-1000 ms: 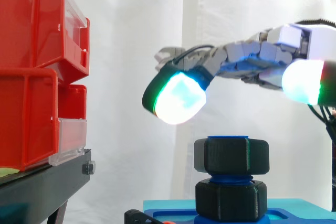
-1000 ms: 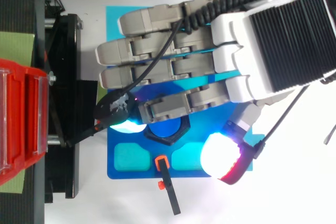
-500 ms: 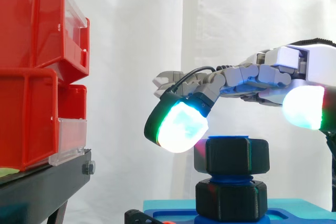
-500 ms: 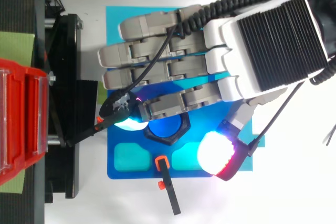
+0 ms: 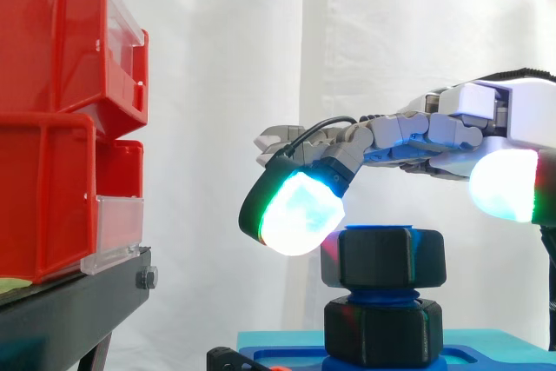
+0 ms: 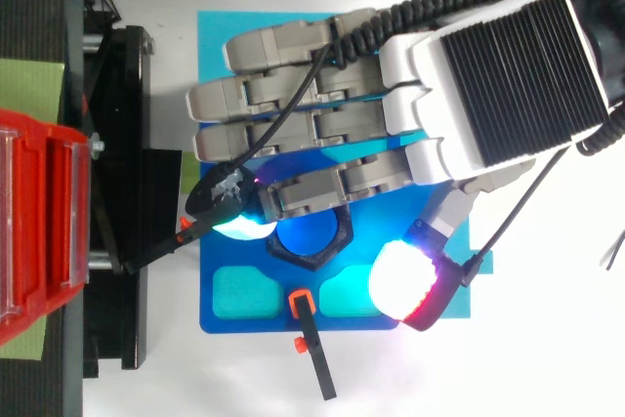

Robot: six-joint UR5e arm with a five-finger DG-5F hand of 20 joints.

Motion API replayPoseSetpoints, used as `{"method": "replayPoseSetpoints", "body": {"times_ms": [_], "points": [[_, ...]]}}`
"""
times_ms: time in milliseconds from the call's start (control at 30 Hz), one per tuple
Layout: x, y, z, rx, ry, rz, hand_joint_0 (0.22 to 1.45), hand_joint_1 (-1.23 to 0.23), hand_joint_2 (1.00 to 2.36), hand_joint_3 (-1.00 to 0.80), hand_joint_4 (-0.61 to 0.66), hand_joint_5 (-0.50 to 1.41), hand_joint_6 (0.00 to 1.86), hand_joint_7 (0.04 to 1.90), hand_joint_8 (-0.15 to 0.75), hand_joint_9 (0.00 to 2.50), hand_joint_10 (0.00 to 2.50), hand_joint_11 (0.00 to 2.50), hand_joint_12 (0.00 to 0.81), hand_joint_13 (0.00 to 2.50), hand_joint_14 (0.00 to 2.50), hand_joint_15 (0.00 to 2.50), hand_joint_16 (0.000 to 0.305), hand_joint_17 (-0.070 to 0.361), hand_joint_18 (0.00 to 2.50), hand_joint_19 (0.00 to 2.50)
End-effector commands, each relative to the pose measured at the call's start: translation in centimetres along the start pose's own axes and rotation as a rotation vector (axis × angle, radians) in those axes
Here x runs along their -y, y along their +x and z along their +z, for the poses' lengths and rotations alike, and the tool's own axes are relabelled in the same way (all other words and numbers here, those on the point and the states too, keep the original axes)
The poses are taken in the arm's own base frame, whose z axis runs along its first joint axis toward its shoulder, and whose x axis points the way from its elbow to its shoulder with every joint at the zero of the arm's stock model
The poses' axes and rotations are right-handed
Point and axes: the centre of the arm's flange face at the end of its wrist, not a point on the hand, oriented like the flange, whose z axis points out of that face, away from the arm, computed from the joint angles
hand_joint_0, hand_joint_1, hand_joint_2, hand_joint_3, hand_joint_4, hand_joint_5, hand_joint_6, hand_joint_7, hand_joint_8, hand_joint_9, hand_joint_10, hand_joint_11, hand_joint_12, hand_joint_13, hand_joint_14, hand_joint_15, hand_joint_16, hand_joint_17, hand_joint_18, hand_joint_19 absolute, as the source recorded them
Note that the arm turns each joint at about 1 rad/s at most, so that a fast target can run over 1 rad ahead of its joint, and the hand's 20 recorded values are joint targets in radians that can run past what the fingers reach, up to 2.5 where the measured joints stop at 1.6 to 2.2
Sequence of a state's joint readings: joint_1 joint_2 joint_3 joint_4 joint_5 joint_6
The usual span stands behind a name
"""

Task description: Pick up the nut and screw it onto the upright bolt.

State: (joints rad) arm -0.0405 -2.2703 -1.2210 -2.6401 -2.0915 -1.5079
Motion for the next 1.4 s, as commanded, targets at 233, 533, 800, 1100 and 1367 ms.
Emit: {"method": "replayPoseSetpoints", "body": {"times_ms": [233, 533, 800, 1100, 1367], "points": [[1.2, -0.5, -0.7, 0.025, -0.014, -0.029, 0.47, -0.18, 1.0, -0.5, 0.19, -0.14, 0.5, 0.82, 0.23, 0.28, 0.0, 0.0, 0.296, 0.03, 0.0, 0.0, 0.038, 0.085, 0.0, 0.0], [2.0, -0.5, -1.6, 0.019, -0.025, -0.031, 0.47, -0.18, 1.0, -0.5, 0.19, -0.13, 0.5, 0.82, 0.232, 0.3, 0.0, 0.0, 0.293, 0.06, 0.0, 0.0, 0.036, 0.082, 0.0, 0.0], [2.7, -0.8, -2.1, 0.02, -0.022, -0.033, 0.47, -0.19, 1.0, -0.5, 0.23, -0.11, 0.5, 0.86, 0.238, 0.35, 0.0, 0.0, 0.289, 0.1, 0.0, 0.0, 0.035, 0.08, 0.0, 0.0], [3.1, -1.8, -2.1, 0.009, -0.026, -0.032, 0.48, -0.22, 1.0, -0.5, 0.26, -0.04, 0.5, 0.99, 0.244, 0.49, 0.0, 0.0, 0.275, 0.2, 0.0, 0.0, 0.032, 0.073, 0.0, 0.0], [3.2, -2.4, -2.3, -0.016, -0.026, -0.044, 0.5, -0.19, 1.0, -0.5, 0.08, 0.04, 0.5, 1.22, 0.233, 0.79, 0.0, 0.0, 0.246, 0.33, 0.0, 0.0, 0.027, 0.061, 0.0, 0.0]]}}
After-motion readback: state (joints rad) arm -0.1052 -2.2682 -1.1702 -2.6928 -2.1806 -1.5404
